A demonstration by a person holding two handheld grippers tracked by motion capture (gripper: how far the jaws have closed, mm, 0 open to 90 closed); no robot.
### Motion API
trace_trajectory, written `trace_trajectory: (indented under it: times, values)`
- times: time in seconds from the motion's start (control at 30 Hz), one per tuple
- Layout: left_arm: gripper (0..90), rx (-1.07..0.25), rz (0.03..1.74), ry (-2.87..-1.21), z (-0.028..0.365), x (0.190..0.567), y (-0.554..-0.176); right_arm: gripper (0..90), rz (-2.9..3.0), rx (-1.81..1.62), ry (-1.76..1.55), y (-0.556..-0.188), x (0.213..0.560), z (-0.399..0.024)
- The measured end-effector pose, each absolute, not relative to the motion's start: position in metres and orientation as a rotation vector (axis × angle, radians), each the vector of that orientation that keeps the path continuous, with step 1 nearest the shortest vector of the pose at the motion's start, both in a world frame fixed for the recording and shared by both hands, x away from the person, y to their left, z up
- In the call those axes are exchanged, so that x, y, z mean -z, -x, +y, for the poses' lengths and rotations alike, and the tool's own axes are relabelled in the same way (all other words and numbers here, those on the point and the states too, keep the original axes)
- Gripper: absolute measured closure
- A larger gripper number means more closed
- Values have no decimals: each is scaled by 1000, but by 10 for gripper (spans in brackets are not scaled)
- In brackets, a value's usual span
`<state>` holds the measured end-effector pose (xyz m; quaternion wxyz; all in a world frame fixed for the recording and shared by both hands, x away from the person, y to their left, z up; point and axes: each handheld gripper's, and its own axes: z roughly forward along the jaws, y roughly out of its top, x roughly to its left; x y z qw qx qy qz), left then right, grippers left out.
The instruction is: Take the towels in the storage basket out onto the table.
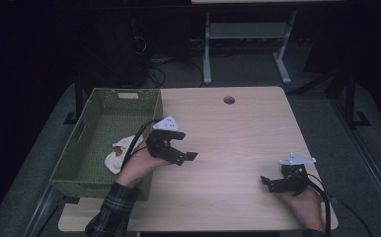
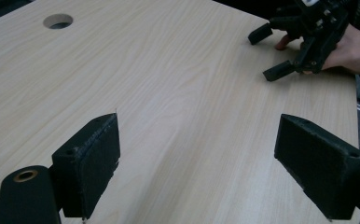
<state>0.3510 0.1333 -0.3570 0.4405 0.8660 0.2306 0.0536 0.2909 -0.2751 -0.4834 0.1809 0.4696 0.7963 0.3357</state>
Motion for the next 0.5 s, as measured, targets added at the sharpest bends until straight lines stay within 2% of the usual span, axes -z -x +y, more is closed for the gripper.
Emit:
trace_trajectory:
  times: [0.5]
  values:
    - [134, -186, 623, -2185, 157, 349, -359, 23, 2243, -946, -1333, -290, 483, -274]
